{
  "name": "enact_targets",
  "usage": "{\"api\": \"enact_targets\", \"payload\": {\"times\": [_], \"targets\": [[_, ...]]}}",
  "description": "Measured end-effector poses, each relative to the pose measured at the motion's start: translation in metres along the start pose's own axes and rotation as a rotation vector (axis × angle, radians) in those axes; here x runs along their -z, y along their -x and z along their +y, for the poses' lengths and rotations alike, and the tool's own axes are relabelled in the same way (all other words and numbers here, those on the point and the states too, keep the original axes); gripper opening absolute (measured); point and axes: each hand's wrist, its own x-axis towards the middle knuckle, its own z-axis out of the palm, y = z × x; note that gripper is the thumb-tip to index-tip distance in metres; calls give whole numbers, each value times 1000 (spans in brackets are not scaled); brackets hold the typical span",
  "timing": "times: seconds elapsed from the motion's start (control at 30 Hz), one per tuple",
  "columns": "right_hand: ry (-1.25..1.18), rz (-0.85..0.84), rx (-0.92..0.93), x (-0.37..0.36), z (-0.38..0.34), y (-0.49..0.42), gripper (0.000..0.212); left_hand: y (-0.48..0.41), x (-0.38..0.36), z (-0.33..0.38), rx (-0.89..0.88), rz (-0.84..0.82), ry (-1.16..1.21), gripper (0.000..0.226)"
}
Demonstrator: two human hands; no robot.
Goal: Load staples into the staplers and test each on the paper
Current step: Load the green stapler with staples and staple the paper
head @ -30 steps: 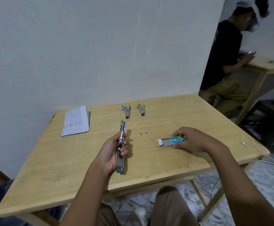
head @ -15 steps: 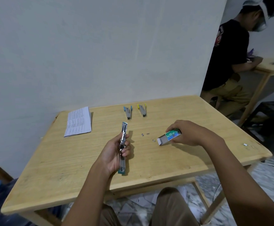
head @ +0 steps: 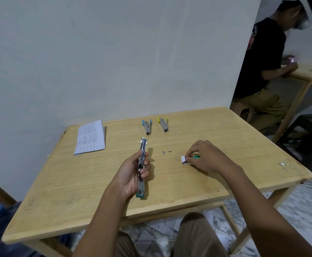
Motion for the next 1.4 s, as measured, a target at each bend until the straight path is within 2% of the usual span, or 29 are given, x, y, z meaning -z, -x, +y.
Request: {"api": "enact_targets", "payload": {"times": [0.13,0.2,0.57,0.67,0.83,1.0,1.1,1.4], "targets": [[-53,27,-78,-8,0,-7,24,0,0,1,1,-5,11,21],[-88,13,-108,-11,0,-11,26,0,1,1,1,-6,11,21],[-131,69,-86,-13,-8,-5,19,0,0,1,7,-9,12,21],[-232,90,-50,-8,-11,3,22,-1,2,0,7,-7,11,21],[-404,152,-81,-8,-4,3,8,0,1,0,5,-9,5,21],[-631,276,-38,-4,-8,2,4,0,1,1,13,-15,30,23],[-740,250,29,-7,-23,1,14,-1,2,1,30,-39,75,23],[-835,220,131,-40,-84,-3,8,-5,7,0,92,-122,184,26]]}}
